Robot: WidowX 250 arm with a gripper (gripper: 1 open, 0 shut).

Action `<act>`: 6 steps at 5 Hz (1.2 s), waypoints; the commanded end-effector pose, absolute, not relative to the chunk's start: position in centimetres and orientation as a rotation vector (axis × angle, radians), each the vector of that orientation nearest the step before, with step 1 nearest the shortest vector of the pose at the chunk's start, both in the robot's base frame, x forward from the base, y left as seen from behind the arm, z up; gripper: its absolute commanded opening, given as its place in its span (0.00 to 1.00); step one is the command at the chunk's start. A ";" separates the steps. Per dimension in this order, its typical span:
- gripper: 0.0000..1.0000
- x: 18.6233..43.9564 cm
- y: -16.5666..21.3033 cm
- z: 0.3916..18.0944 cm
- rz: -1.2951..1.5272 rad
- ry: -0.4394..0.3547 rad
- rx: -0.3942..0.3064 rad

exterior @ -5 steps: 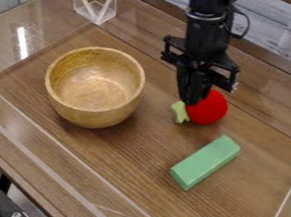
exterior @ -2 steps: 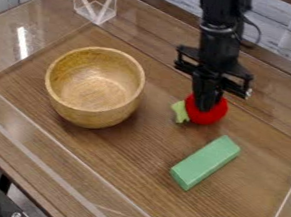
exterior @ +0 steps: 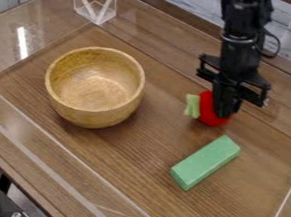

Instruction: Move the red fruit to the right side of the table

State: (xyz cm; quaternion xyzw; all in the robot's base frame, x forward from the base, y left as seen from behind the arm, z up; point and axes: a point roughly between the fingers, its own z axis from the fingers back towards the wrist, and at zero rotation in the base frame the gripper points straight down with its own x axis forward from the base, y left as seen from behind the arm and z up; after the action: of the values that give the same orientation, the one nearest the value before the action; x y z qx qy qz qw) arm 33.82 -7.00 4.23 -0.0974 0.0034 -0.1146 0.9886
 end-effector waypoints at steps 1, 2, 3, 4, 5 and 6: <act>0.00 34.9 -9.2 5.5 -0.267 -0.039 -0.208; 0.00 34.7 -10.8 5.5 -0.271 -0.041 -0.227; 1.00 35.1 -10.3 5.7 -0.238 -0.040 -0.236; 1.00 35.3 -9.6 6.0 -0.205 -0.035 -0.243; 1.00 35.7 -8.3 6.0 -0.191 -0.029 -0.245; 1.00 35.8 -6.7 5.9 -0.170 -0.020 -0.244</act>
State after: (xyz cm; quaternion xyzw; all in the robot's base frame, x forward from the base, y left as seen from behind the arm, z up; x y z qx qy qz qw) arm 34.76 -6.75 4.40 -0.1221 0.0177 -0.0763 0.9894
